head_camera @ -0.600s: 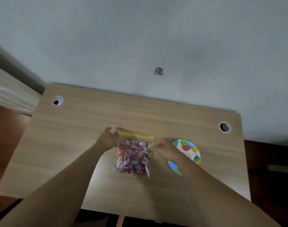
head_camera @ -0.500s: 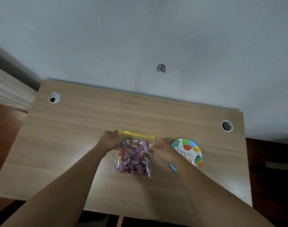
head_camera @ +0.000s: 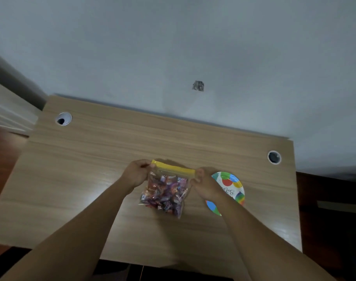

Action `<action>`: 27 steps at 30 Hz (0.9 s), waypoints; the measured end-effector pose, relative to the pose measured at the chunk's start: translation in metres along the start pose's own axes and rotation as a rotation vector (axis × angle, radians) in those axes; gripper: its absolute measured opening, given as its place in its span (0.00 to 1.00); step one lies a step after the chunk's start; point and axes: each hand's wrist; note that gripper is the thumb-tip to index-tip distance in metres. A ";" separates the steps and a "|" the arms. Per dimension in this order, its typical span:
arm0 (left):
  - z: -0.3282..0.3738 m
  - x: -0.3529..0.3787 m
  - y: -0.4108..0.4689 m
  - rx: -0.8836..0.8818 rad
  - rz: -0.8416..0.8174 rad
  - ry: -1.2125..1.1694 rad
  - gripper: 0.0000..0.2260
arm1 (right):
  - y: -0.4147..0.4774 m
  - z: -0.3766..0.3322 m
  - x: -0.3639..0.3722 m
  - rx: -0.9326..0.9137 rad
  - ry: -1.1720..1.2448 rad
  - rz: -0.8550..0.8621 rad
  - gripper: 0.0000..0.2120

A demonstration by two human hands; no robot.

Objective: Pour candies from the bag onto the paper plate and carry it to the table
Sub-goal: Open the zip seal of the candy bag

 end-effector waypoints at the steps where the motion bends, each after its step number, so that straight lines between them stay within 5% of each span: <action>1: 0.002 0.002 -0.004 0.055 -0.001 0.015 0.06 | -0.003 -0.003 -0.006 -0.064 -0.061 0.029 0.25; 6: 0.016 0.014 -0.042 0.357 -0.034 0.221 0.07 | -0.026 -0.022 -0.035 -0.437 -0.294 0.090 0.16; 11: 0.025 0.019 -0.080 0.547 0.001 0.256 0.05 | -0.055 -0.043 -0.053 -0.482 -0.360 -0.102 0.11; 22: 0.024 0.030 -0.123 0.600 0.051 0.156 0.06 | -0.095 -0.050 -0.053 -0.591 -0.407 0.007 0.09; 27: 0.033 0.043 -0.140 0.552 0.201 0.146 0.08 | -0.105 -0.055 -0.063 -0.531 -0.295 0.044 0.06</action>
Point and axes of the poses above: each hand's wrist, its own y-axis towards the middle knuckle, its own x-axis out of the palm, z = x × y, and after that the axes turned 7 degrees about -x, right-handed
